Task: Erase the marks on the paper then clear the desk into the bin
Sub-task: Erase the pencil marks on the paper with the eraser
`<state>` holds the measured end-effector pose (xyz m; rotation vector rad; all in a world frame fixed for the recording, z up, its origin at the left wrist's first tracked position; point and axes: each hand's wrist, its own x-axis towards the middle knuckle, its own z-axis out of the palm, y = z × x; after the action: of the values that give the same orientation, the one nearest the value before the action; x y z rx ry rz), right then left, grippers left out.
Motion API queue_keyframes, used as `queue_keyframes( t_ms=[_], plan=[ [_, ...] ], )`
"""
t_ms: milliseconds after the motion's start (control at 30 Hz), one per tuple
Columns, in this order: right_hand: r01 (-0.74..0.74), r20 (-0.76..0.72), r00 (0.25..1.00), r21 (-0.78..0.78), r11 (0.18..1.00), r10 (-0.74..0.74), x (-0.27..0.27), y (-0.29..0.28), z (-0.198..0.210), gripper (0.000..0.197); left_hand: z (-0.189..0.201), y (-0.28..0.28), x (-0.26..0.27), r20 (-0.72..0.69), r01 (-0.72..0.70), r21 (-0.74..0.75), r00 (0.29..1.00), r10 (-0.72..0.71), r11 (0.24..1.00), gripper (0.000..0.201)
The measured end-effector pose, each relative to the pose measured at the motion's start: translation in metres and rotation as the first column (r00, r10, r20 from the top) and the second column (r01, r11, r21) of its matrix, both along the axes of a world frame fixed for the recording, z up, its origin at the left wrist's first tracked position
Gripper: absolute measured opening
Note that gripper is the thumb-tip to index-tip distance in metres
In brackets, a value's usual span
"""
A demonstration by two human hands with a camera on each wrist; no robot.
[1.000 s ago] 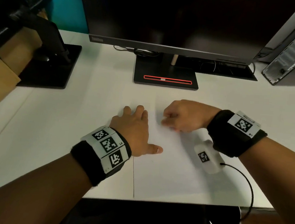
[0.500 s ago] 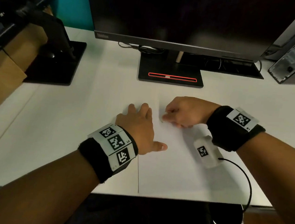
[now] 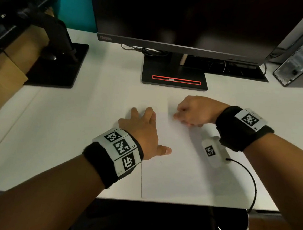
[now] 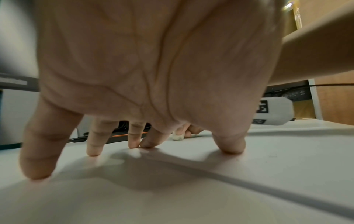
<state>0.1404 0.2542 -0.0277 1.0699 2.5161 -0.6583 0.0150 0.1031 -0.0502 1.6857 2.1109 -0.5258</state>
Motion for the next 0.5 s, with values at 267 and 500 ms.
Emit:
queue_keyframes(
  t_ms=[267, 500],
  plan=[
    [-0.138, -0.041, 0.99, -0.037, 0.99, 0.137, -0.022, -0.025, -0.008, 0.04, 0.0, -0.003, 0.002, -0.005, -0.014, -0.008, 1.0, 0.014, 1.0, 0.109],
    [-0.034, -0.018, 0.999, 0.07, 0.997, 0.035, -0.012, -0.001, 0.001, 0.04, -0.001, -0.004, 0.004, -0.023, -0.011, -0.037, 1.0, 0.01, 0.999, 0.108]
  ],
)
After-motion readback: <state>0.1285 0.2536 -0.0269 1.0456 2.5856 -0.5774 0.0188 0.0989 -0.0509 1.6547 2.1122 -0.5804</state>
